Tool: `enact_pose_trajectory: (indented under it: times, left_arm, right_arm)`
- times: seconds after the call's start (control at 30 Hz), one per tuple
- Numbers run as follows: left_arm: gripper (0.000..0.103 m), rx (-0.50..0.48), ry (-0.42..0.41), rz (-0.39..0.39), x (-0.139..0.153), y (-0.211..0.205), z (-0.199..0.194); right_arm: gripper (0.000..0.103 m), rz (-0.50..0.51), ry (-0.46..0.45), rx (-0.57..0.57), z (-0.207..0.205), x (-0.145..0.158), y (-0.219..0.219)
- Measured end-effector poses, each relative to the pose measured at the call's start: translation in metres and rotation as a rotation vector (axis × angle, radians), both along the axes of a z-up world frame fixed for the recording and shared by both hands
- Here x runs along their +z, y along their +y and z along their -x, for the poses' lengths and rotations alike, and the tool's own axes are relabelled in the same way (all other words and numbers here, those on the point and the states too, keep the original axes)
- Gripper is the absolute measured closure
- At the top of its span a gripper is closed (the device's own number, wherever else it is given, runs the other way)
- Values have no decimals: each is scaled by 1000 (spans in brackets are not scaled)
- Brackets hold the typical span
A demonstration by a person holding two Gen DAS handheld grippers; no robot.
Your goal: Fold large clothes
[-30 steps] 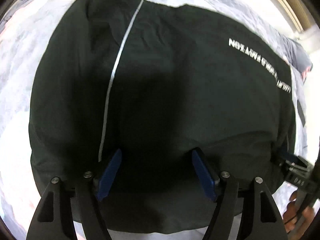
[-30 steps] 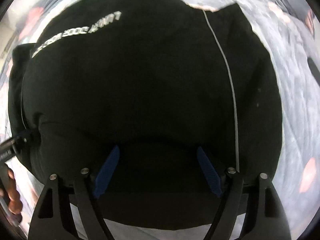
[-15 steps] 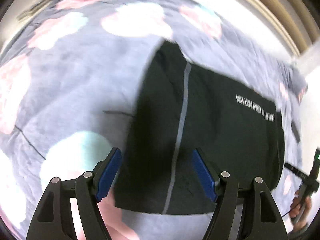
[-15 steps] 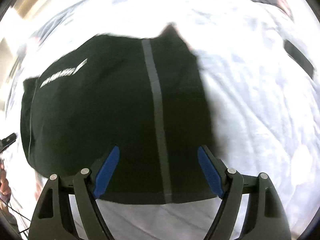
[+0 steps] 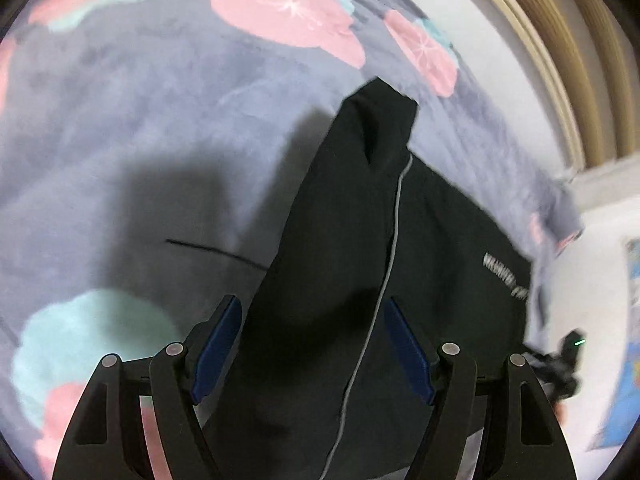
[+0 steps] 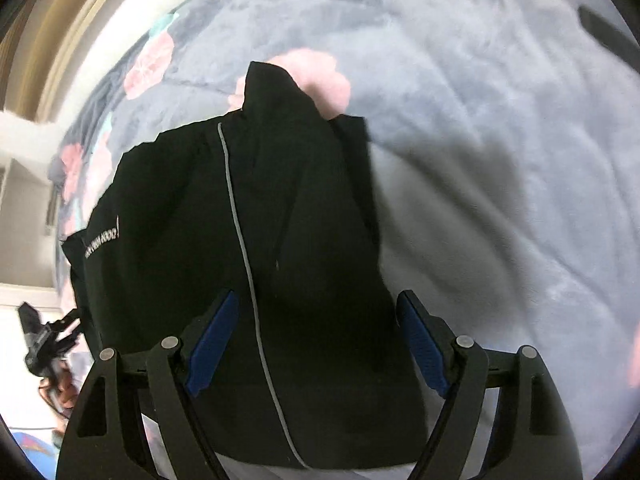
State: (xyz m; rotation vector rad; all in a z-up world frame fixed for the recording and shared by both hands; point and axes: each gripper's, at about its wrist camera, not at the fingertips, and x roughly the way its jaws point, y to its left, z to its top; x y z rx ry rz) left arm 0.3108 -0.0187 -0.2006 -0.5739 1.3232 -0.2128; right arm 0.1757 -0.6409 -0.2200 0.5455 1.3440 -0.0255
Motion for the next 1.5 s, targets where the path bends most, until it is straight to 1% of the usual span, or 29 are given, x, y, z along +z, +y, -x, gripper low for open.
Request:
enact_pose_trajectory:
  times: [0.1, 0.13, 0.17, 0.23, 0.33, 0.4, 0.43, 0.5, 0.57, 0.6, 0.67, 0.77, 0.87, 0.93, 1.03, 1.07, 1.1, 1.13, 1.17, 1.2, 1.23, 1.27, 1.3, 1.33, 1.37, 1.43, 1.5]
  left_arm:
    - [28, 13, 0, 46, -15, 3, -7]
    - [27, 6, 9, 60, -19, 4, -12]
    - [28, -3, 27, 92, -25, 3, -15]
    - [28, -25, 68, 163, -37, 0, -21]
    - [28, -79, 102, 200, -46, -7, -28]
    - [28, -115, 137, 262, -56, -12, -32]
    - [28, -135, 163, 322, -64, -17, -34]
    - [27, -155, 174, 382, -72, -21, -36]
    - [27, -160, 178, 395, -77, -23, -39]
    - [27, -159, 181, 405, -79, -24, -40]
    - [27, -165, 181, 402, -79, -27, -40]
    - [27, -177, 178, 388, -80, -34, -40]
    - [23, -160, 206, 413, -86, -39, -41]
    - [21, -137, 224, 427, -91, -42, -42]
    - [21, -122, 215, 417, -90, -47, -40]
    - [21, -120, 204, 406, -87, -49, -39]
    - [26, -118, 194, 391, -82, -52, -36]
    - [35, -112, 191, 385, -78, -56, -32]
    - [39, -103, 189, 385, -76, -61, -28]
    - [47, -90, 181, 386, -71, -62, -24]
    - [55, -82, 159, 377, -63, -64, -19]
    - [58, -81, 135, 366, -54, -67, -14]
    - [62, -80, 116, 356, -46, -70, -10]
    - [63, -78, 96, 350, -38, -72, -6]
    - [64, -66, 74, 365, -26, -75, 2]
    - [64, -35, 17, 440, -3, -78, 20]
    - [65, -32, -40, 483, 20, -81, 39]
  right_arm:
    - [20, 28, 21, 35, -14, -14, 0]
    - [20, 19, 26, 48, -16, -17, 0]
    - [19, -1, 36, 60, -19, -20, 0]
    - [15, -25, 57, 77, -24, -30, 3]
    - [9, -38, 57, 111, -35, -45, 1]
    - [4, -70, 63, 116, -38, -52, -2]
    - [3, -102, 72, 115, -41, -58, -5]
    - [0, -173, 97, 106, -46, -70, -11]
    - [0, -239, 100, 111, -47, -80, -21]
    - [0, -253, 98, 121, -46, -82, -23]
    - [0, -274, 85, 149, -47, -86, -25]
    - [0, -264, 68, 172, -47, -84, -26]
    - [0, -235, 50, 185, -45, -82, -26]
    - [0, -243, 47, 182, -46, -83, -29]
    - [0, -235, 32, 172, -44, -80, -29]
    - [6, -219, 16, 171, -42, -76, -28]
    - [10, -192, -6, 175, -39, -70, -28]
    - [18, -162, -25, 184, -36, -63, -26]
    - [28, -121, -46, 202, -33, -53, -22]
    - [33, -92, -59, 218, -31, -46, -17]
    - [42, -63, -71, 235, -28, -38, -14]
    - [52, -40, -80, 248, -26, -32, -13]
    - [56, -13, -90, 264, -24, -25, -10]
    - [64, 15, -101, 280, -21, -17, -6]
    - [68, 45, -111, 289, -18, -8, -3]
    - [73, 90, -129, 290, -12, 8, 3]
    - [75, 120, -165, 302, -1, 29, 15]
